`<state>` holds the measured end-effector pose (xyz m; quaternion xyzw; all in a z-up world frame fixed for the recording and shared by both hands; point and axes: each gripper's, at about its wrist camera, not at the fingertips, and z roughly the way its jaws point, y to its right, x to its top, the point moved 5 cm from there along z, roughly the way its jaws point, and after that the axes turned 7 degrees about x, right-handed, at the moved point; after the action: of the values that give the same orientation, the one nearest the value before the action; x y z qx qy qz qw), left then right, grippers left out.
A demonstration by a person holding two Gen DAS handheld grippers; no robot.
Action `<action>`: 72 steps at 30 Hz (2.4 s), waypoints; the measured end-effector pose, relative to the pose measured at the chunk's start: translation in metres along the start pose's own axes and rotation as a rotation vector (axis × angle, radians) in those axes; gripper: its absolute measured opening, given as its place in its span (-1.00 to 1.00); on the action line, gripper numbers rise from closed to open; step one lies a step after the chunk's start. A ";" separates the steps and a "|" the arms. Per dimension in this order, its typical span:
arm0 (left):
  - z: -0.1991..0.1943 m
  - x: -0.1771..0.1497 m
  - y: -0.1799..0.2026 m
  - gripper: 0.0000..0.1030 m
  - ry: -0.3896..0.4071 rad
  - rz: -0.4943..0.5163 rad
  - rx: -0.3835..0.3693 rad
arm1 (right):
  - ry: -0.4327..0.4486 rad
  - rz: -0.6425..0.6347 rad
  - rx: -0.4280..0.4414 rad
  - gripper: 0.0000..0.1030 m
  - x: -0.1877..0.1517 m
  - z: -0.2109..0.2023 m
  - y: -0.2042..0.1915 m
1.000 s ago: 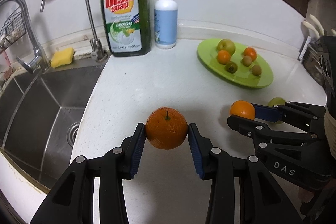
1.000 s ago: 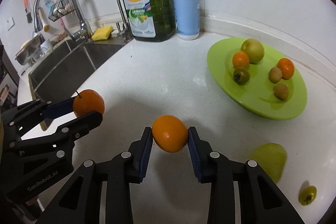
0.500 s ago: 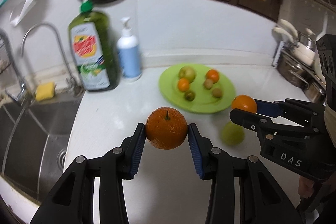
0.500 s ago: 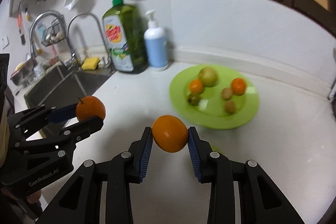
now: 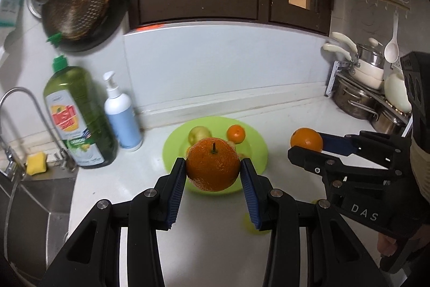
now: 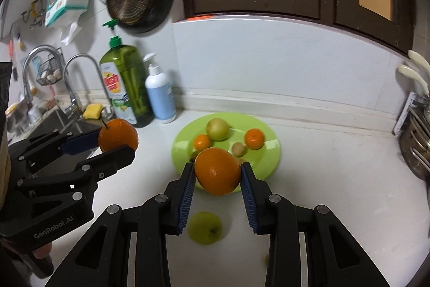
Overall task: Organize fruits
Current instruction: 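Carry the orange and mandarin over the lime-green plate and lower them, then open both grippers to release the fruits onto the plate and withdraw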
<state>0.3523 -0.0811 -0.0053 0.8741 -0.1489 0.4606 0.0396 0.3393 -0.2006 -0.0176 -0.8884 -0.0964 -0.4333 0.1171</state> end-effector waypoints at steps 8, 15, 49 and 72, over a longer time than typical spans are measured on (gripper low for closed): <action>0.040 0.025 0.016 -0.21 -0.015 0.020 -0.005 | -0.020 0.025 -0.013 -0.32 0.013 0.021 0.037; 0.089 0.034 0.020 -0.21 -0.077 0.026 -0.029 | -0.078 0.036 -0.004 -0.32 0.022 0.059 0.067; 0.209 -0.017 0.034 -0.21 -0.364 0.101 -0.053 | -0.361 0.031 0.071 -0.32 -0.001 0.187 0.105; 0.136 0.016 0.019 0.10 -0.184 0.088 0.008 | -0.239 0.019 0.047 -0.22 0.012 0.133 0.096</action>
<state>0.4632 -0.1306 -0.0709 0.9054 -0.1885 0.3805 0.0018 0.4723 -0.2529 -0.0998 -0.9316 -0.1112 -0.3208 0.1299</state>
